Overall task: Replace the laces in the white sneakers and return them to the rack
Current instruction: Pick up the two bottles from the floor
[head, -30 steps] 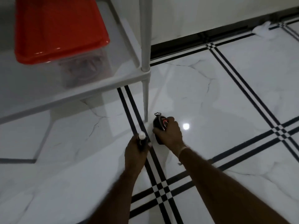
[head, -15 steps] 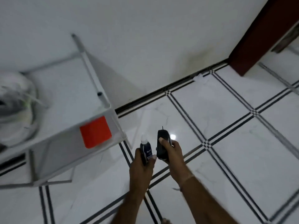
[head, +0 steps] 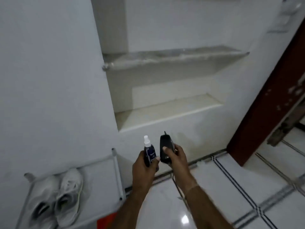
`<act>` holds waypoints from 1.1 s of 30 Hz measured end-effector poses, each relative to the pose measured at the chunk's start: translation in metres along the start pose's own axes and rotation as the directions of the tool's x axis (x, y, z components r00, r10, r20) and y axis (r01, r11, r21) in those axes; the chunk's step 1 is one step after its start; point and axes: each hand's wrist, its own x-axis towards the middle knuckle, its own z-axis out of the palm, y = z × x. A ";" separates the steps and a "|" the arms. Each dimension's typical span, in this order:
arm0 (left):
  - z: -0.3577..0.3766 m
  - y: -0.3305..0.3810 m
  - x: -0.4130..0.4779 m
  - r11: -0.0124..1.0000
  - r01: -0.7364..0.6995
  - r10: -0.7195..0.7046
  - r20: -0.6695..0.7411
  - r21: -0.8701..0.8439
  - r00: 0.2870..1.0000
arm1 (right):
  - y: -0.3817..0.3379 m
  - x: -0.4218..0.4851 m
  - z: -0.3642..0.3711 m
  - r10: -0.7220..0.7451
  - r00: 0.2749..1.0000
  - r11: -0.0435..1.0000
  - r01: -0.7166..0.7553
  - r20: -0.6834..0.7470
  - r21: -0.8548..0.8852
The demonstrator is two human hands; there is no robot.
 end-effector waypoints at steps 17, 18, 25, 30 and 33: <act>-0.043 0.231 0.258 0.934 -0.349 0.353 -0.342 0.077 0.871 | -0.262 0.175 0.143 -0.587 0.801 0.763 0.596 0.115 -0.252; -0.047 0.236 0.273 0.934 -0.343 0.354 -0.370 0.098 0.859 | -0.275 0.191 0.154 -0.621 0.773 0.716 0.626 0.127 -0.309; -0.063 0.241 0.364 0.950 -0.206 0.295 -0.460 0.234 0.838 | -0.282 0.286 0.211 -0.593 0.770 0.411 0.540 0.234 -0.734; -0.060 0.237 0.393 0.929 -0.123 0.273 -0.421 0.349 0.865 | -0.271 0.308 0.218 -0.642 0.738 0.363 0.529 0.205 -0.767; -0.056 0.231 0.399 0.924 -0.136 0.286 -0.410 0.356 0.866 | -0.271 0.310 0.218 -0.646 0.734 0.333 0.518 0.209 -0.788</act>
